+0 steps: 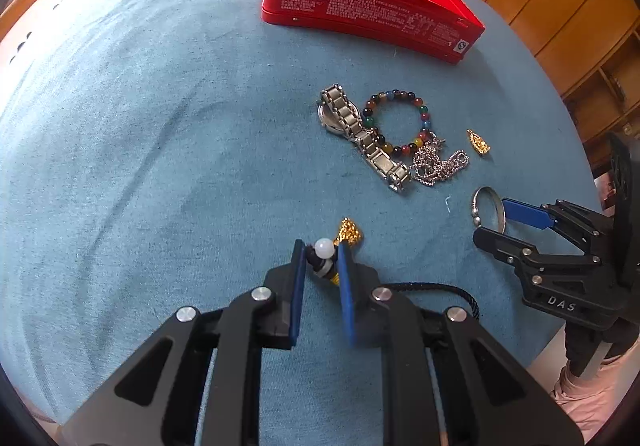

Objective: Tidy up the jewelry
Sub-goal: 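Grasp the gold pendant on black cord with the left tool while the right tool grasps a silver bangle, then carry the pendant and bangle into the red tin and open both tools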

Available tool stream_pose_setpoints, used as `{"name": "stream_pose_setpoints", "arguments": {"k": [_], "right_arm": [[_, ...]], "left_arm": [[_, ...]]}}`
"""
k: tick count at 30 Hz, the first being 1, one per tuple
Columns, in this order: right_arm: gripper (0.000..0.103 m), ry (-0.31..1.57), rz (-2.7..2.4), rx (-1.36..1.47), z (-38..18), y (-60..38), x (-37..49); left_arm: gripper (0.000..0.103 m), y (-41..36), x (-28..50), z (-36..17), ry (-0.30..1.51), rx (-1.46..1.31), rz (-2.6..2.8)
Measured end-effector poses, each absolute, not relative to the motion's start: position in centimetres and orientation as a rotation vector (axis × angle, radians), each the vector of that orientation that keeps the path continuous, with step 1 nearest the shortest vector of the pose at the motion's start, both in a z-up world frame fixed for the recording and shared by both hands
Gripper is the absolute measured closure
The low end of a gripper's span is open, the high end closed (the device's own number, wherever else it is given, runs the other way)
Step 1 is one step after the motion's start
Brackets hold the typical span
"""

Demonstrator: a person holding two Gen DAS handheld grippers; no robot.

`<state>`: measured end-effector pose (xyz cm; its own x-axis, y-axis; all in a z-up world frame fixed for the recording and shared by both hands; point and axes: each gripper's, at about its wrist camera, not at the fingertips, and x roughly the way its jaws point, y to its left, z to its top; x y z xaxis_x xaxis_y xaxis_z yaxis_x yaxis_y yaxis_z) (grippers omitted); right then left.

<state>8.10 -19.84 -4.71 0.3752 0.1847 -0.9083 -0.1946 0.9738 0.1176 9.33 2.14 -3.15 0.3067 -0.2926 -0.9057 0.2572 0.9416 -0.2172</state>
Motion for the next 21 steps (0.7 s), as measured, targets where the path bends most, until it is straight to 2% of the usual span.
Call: {"name": "stream_pose_setpoints", "arguments": {"k": [5, 7, 15, 21], "right_arm": [[0.049, 1.137, 0.219, -0.046, -4.9, -19.4, 7.7], [0.055, 1.135, 0.21, -0.026, -4.8, -19.8, 7.7], [0.055, 1.148, 0.261, 0.137, -4.2, -22.3, 7.7], [0.055, 1.101, 0.264, 0.152, -2.1, -23.4, 7.5]], "left_arm": [[0.089, 2.2, 9.0, -3.2, 1.204, -0.033, -0.375], [0.089, 2.1, 8.9, -3.1, 1.203, -0.032, -0.377], [0.089, 1.6, 8.5, -1.6, 1.169, -0.017, -0.396], [0.089, 0.8, 8.4, -0.4, 1.141, -0.015, -0.41]]}}
